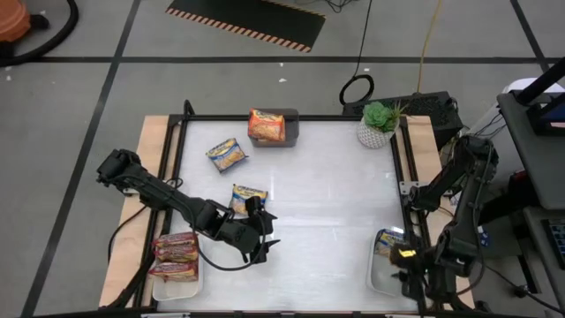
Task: Sort Maruchan noodles
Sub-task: Adjust the gray bin
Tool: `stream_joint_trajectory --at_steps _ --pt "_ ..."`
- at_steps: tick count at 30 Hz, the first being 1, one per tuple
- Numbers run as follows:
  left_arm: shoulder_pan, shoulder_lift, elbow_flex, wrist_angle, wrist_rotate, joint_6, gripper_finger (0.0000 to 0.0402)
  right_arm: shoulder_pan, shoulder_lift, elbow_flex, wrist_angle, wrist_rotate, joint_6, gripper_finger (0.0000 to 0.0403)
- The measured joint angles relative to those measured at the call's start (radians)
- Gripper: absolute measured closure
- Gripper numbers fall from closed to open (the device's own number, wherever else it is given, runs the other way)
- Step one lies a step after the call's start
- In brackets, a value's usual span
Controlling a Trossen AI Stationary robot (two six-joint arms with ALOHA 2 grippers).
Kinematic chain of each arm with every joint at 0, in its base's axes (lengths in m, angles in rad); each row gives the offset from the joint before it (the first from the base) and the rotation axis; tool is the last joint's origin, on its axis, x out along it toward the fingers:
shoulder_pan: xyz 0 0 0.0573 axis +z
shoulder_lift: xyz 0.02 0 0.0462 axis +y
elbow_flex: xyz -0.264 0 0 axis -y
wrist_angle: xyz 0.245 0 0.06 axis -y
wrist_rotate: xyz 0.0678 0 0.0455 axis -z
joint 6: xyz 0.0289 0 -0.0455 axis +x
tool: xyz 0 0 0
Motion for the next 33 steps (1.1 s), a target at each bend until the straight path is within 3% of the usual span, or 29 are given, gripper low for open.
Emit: stream_joint_trajectory --at_steps 7,10,13,15,23,33 --pt "0.0 0.0 0.0 0.0 0.0 0.0 0.008 -0.012 0.072 0.0 0.378 0.221 -0.197 0.0239" --pt "0.0 0.0 0.0 0.0 0.0 0.0 0.008 -0.045 0.113 0.0 0.447 0.297 -0.246 0.0239" --pt "0.0 0.0 0.0 0.0 0.0 0.0 0.008 -0.098 0.154 0.0 0.451 0.335 -0.183 0.0239" --pt "0.0 0.0 0.0 0.0 0.0 0.0 0.008 -0.138 0.185 0.0 0.456 0.297 -0.123 0.0239" --pt "0.0 0.0 0.0 0.0 0.0 0.01 0.008 -0.249 0.311 0.0 0.485 -0.018 -0.104 0.0239" --pt "0.0 0.0 0.0 -0.001 0.0 0.007 0.008 -0.235 0.327 0.0 0.475 -0.085 -0.051 0.0239"
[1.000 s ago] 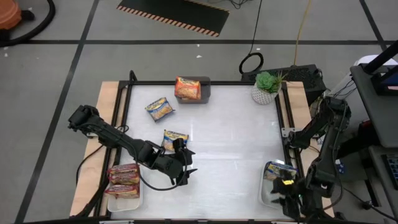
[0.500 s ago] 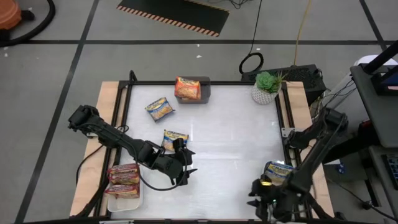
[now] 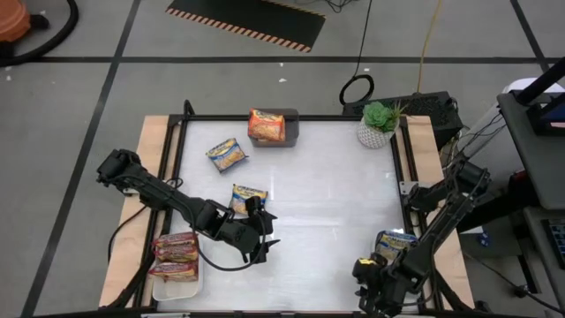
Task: Sort Maruchan noodles
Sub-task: Adjust the gray bin
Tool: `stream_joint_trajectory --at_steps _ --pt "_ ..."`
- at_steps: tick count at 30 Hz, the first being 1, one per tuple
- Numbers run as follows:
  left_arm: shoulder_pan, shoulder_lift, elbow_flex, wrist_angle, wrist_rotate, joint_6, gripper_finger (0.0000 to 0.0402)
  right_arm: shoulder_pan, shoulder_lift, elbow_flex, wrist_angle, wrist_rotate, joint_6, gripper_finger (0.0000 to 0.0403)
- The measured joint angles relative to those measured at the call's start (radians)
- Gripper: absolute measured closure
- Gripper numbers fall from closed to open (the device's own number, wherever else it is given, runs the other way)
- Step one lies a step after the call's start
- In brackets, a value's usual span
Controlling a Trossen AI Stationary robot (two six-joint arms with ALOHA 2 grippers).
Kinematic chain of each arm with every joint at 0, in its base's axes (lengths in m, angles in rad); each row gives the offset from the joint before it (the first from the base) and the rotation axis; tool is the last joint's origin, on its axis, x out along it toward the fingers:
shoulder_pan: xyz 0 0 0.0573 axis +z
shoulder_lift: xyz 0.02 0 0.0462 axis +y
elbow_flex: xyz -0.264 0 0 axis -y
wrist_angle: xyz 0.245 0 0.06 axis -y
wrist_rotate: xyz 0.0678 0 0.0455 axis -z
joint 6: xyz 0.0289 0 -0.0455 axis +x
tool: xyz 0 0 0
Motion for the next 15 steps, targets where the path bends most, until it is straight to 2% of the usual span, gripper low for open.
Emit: stream_joint_trajectory --at_steps 10,13,15 --pt "0.0 0.0 0.0 -0.005 0.0 -0.001 0.008 0.039 -0.002 0.001 -0.069 -0.133 0.12 0.0239" --pt "0.0 0.0 0.0 -0.005 0.0 -0.001 0.008 0.035 -0.002 0.001 -0.088 -0.14 0.091 0.0239" --pt "0.0 0.0 0.0 -0.005 0.0 0.0 0.008 0.022 -0.002 0.001 -0.086 -0.104 0.027 0.0239"
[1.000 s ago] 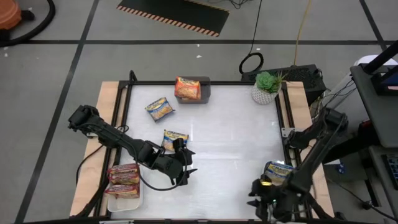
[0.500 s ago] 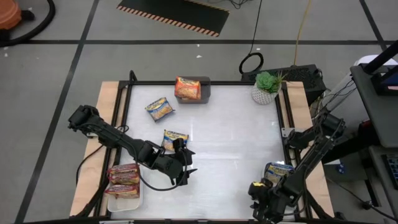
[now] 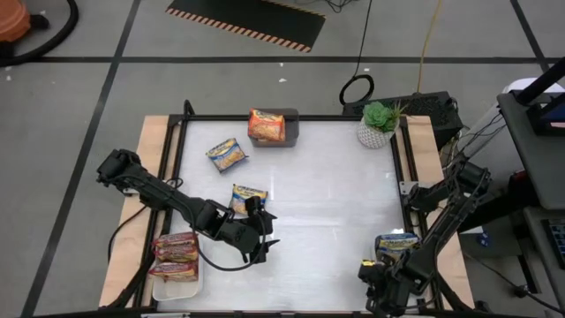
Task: Sort Maruchan noodles
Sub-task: Adjust the gray bin, then put the bottom blue noodle pack into the gray bin
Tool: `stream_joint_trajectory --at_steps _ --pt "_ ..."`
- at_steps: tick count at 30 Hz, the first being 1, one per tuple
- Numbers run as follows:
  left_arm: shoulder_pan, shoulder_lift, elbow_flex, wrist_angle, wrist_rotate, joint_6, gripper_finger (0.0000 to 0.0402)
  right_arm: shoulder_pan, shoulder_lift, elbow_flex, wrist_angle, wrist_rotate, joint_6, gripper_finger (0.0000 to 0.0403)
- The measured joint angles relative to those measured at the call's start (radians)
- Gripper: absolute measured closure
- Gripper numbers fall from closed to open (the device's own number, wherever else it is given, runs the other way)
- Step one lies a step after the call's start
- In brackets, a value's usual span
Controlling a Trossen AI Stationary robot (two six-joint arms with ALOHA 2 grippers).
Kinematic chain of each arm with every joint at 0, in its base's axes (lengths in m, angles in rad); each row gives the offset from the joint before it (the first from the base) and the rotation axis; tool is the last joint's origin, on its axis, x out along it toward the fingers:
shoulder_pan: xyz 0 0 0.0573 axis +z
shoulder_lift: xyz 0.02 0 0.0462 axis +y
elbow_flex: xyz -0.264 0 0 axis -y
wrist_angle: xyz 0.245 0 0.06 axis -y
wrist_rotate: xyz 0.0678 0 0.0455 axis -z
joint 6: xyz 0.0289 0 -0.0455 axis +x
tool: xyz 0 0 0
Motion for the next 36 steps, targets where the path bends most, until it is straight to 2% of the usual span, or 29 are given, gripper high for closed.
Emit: stream_joint_trajectory --at_steps 5,9,16,20,24,28,33,36 --pt "0.004 0.0 0.0 -0.037 -0.001 0.033 0.008 -0.063 -0.029 -0.001 0.072 0.146 -0.218 0.0239" --pt "0.018 0.0 0.0 -0.141 -0.002 0.016 0.008 -0.126 -0.057 -0.001 0.225 0.235 -0.482 0.0239" --pt "0.035 0.0 0.0 -0.321 -0.004 -0.054 0.008 -0.246 -0.076 0.0 0.595 0.243 -1.083 0.0239" --pt "0.034 0.0 0.0 -0.525 -0.022 -0.194 0.008 -0.301 -0.076 0.0 0.659 0.241 -1.288 0.0239" --pt "0.035 0.0 0.0 -0.715 -0.036 -0.422 0.008 -0.374 -0.075 0.0 0.645 0.243 -1.398 0.0239" --pt "0.034 0.0 0.0 -0.765 0.011 -0.548 0.008 -0.45 -0.075 0.0 0.649 0.243 -1.439 0.0239" --pt "0.04 0.0 0.0 -0.79 0.081 -0.651 0.008 -0.494 -0.075 0.0 0.648 0.243 -1.373 0.0239" --pt "0.053 -0.001 -0.003 -0.843 0.081 -0.705 0.008 -0.495 -0.075 0.0 0.628 0.223 -1.283 0.0239"
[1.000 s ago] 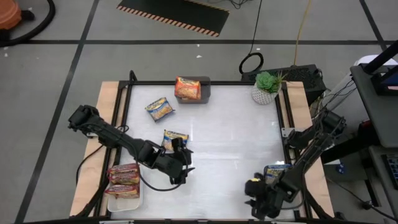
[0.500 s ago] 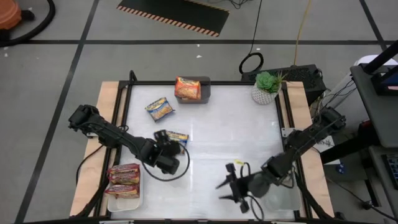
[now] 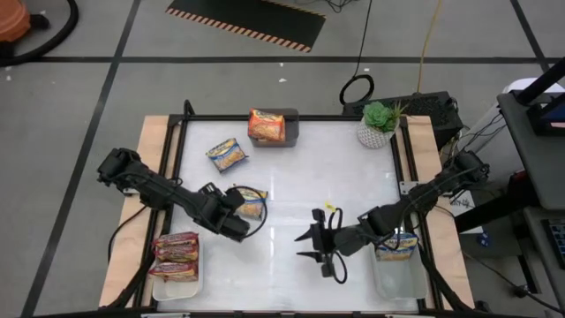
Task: Sort Maruchan noodles
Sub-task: Put the bottom blue noodle pack into the gray bin
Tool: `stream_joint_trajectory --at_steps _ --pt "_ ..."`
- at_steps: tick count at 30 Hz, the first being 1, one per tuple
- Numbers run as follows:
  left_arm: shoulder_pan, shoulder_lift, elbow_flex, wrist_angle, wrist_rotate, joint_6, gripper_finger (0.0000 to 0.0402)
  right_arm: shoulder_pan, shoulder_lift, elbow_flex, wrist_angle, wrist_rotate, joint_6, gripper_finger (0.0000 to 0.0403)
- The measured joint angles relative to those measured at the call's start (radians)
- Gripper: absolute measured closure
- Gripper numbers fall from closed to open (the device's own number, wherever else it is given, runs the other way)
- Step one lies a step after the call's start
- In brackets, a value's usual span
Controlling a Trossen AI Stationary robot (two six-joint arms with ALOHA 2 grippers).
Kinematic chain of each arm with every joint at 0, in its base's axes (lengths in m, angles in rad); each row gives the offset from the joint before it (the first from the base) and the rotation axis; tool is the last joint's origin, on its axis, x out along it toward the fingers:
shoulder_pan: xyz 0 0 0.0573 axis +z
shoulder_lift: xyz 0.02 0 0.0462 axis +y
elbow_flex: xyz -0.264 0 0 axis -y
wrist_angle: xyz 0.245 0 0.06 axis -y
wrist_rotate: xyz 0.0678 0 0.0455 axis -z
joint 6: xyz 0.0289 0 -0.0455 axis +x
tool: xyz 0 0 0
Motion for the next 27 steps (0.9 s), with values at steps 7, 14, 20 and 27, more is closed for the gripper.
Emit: stream_joint_trajectory --at_steps 7,14,20,27 --pt "0.076 -0.001 -0.141 0.065 0.051 0.02 0.008 0.012 0.0 0.0 -0.015 -0.195 0.134 0.0239" --pt "0.156 0.0 -0.293 0.23 0.152 0.096 0.008 0.013 0.0 0.0 -0.015 -0.216 0.17 0.0239" --pt "0.193 0.0 -0.316 0.233 0.152 0.119 0.008 0.012 0.0 0.0 -0.016 -0.217 0.155 0.0239" --pt "0.195 0.0 -0.316 0.287 0.152 0.174 0.008 0.012 0.0 0.0 -0.023 -0.219 0.133 0.0239"
